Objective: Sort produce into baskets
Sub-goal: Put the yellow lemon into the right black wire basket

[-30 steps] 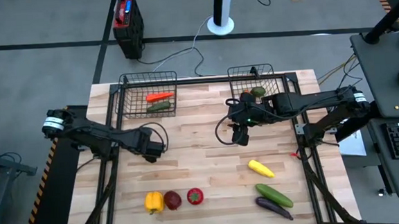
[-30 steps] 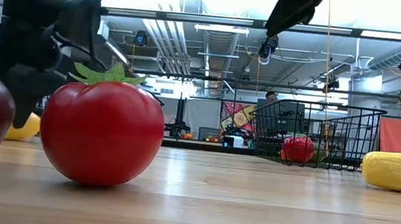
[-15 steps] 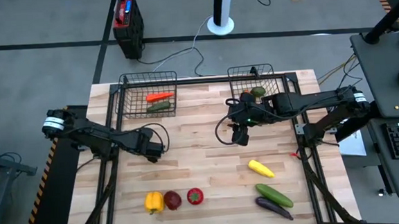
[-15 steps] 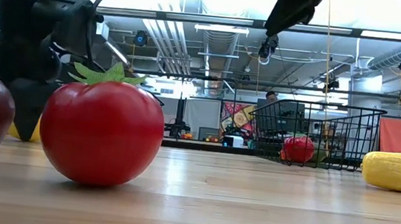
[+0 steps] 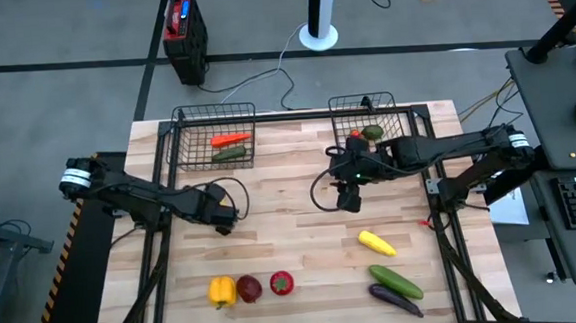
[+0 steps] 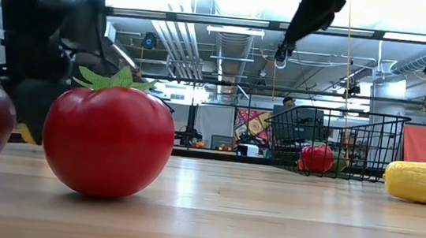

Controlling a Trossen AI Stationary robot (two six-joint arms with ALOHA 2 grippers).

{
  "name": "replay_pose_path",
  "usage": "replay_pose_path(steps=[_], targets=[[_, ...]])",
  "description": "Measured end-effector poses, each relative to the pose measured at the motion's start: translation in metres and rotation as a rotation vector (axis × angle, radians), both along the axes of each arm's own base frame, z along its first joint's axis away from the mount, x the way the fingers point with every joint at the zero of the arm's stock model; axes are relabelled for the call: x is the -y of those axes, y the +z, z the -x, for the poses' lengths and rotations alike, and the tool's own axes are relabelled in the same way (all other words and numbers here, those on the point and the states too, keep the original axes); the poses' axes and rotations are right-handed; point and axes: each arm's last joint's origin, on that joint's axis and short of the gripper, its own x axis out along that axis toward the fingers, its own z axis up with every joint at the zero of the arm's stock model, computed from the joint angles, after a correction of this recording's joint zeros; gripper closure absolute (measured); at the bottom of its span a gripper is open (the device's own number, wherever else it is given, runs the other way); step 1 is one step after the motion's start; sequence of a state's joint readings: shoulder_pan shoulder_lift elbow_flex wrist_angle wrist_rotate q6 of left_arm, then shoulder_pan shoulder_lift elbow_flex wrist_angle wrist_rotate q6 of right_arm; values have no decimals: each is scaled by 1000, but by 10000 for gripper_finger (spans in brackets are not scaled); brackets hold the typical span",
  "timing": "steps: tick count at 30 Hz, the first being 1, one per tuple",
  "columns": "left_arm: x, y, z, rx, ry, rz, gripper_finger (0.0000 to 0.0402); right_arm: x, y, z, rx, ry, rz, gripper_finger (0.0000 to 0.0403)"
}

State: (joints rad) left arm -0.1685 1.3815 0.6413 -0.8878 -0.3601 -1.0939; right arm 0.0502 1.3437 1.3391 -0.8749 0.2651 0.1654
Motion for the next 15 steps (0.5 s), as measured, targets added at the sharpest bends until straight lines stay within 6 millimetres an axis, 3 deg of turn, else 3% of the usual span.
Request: replay_pose_path(steps=[7, 15], targets=[[15, 44, -31, 210, -268, -118, 213, -17, -39, -4, 30, 51, -33, 227], [41, 104, -66, 632, -629, -302, 216, -57, -66, -9, 377, 234, -8, 227]])
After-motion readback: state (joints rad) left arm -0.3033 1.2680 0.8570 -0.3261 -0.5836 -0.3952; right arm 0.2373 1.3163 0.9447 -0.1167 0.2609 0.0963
